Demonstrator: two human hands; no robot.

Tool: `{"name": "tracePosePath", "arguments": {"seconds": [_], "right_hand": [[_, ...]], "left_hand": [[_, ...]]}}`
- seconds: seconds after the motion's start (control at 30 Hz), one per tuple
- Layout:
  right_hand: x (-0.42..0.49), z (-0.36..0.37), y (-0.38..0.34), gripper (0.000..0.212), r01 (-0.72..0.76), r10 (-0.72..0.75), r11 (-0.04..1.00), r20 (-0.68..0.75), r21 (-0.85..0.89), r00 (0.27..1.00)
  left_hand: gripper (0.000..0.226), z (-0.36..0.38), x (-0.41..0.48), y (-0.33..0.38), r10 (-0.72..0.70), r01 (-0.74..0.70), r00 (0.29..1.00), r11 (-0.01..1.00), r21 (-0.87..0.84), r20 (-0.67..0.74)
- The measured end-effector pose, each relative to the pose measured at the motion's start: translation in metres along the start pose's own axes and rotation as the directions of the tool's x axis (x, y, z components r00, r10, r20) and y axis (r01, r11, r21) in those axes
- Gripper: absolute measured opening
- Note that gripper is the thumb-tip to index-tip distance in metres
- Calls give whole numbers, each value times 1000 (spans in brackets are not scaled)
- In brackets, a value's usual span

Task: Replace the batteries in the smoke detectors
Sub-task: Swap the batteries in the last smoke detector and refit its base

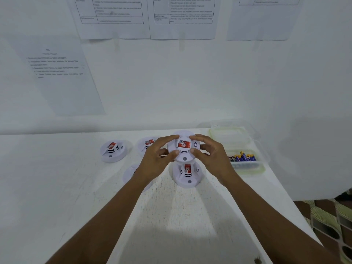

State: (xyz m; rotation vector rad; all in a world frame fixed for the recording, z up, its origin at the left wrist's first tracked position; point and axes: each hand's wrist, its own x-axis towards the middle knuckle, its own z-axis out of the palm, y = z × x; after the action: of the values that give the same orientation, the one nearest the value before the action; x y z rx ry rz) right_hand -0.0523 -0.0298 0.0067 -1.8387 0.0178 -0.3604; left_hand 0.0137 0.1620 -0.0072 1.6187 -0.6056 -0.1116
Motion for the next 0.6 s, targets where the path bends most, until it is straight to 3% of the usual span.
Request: {"name": "tracePosePath", "arguments": {"seconds": [0.6], "right_hand": [[19,-1,10,35,-19,19,1000,6,-22,1000]], "left_hand": [[50,1,18,-11,1,0,1000,999,51,-3]]}}
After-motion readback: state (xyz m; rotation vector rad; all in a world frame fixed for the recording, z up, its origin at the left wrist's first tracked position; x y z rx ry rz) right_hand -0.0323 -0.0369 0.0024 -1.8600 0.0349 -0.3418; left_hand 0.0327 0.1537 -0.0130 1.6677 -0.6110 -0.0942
